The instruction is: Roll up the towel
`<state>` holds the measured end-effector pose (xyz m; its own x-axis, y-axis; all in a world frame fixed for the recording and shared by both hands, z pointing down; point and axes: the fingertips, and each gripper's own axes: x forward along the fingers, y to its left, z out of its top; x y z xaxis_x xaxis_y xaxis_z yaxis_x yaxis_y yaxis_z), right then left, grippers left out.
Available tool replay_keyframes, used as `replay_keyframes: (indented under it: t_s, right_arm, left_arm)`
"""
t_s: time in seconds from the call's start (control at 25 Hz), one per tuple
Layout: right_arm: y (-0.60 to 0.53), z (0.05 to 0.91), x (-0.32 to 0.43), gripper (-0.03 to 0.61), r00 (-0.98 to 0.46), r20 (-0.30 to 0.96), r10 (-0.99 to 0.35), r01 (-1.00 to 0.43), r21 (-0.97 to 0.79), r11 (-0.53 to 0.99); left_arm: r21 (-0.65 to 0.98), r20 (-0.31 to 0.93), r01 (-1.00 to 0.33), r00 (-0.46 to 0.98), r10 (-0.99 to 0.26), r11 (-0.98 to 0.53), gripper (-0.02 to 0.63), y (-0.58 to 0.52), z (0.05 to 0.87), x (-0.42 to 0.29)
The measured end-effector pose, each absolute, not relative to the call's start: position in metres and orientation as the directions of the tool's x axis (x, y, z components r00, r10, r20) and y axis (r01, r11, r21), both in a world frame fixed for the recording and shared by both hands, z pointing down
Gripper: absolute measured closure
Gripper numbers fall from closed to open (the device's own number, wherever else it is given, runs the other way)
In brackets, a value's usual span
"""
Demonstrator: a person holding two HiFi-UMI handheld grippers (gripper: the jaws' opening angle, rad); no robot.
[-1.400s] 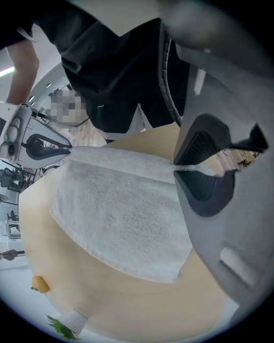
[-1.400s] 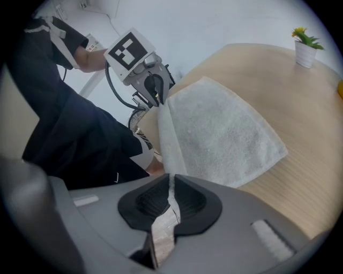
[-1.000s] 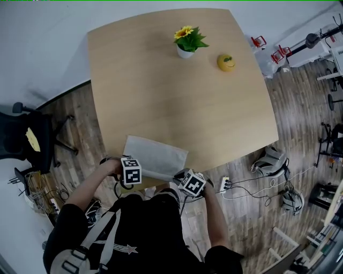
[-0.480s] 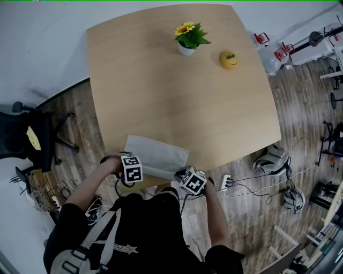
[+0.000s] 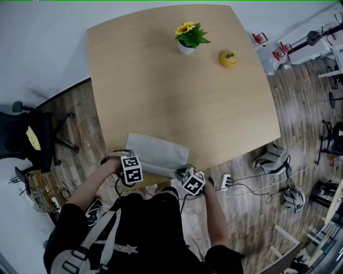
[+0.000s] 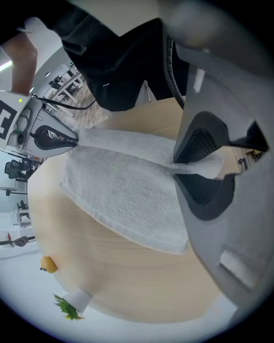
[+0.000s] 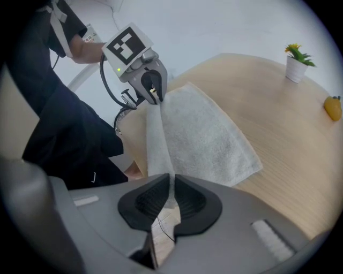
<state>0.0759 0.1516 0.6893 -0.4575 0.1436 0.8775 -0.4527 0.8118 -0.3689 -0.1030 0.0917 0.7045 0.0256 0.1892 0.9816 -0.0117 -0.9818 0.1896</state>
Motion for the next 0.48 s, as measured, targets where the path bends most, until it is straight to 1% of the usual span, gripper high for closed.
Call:
replay_keyframes:
  t_s: [0.04,0.08,0.2,0.28,0.48]
  right_arm:
    - [0.15,0.69,0.077,0.539,-0.448,0.886,0.116,-0.464,-0.342,0.818]
    - [0.148,0.691,0.078,0.519,-0.436,0.896,0.084,-0.475,-0.308,0.824]
    - [0.14,0.693,0.084,0.433,-0.388,0.921,-0.019,-0.508,-0.197,0.839]
    - [0.136,0.693,0.087,0.393,-0.358,0.93,-0.08,-0.523,-0.129,0.842]
    - [0.13,0.683,0.092,0.388,-0.31,0.928,-0.204,-0.561,-0.005,0.828]
  left_arm:
    - [0.166,0.986,-0.004,0.03,0.166,-0.986,0.534,0.09,0.704,-0.103]
    - [0.139,0.99,0.003,0.034,0.139,-0.99,0.526,0.089,0.704,-0.102]
    - [0.039,0.998,0.0,0.05,0.039,-0.999,0.481,0.081,0.702,-0.102]
    - [-0.03,0.997,-0.022,0.065,-0.031,-0.999,0.443,0.076,0.7,-0.101]
    - [-0.155,0.981,-0.067,0.106,-0.161,-0.986,0.442,0.065,0.691,-0.104]
